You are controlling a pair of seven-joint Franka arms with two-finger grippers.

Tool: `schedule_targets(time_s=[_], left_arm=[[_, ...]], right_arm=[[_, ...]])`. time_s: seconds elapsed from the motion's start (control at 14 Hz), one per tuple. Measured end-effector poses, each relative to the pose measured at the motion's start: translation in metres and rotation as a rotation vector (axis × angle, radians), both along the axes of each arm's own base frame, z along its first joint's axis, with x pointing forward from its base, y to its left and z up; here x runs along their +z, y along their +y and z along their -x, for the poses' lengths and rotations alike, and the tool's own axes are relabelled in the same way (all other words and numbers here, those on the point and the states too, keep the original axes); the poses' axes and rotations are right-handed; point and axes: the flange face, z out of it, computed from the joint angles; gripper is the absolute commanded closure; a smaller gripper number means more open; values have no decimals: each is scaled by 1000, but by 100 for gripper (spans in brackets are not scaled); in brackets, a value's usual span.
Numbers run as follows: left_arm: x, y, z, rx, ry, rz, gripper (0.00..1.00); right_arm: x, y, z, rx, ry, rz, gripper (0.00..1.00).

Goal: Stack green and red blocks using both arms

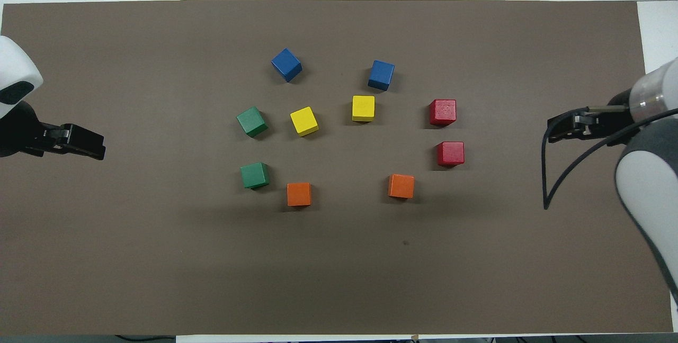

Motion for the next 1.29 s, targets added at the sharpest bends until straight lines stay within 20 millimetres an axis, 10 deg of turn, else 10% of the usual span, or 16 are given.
schedule_targets(time_s=[0.5,0.86,1.29], left_arm=[[-34,-37,-2,166,-26,33,0],[-115,-123,20,289,-36,9,0],[-184,-149,35,328,-88,28,0]], right_arm=[[-73,66,-7,-91,-4,-27,0],[-119,95,-12,-98,-7,-30,0],[-164,102,-6,-90,-14,-32,0]])
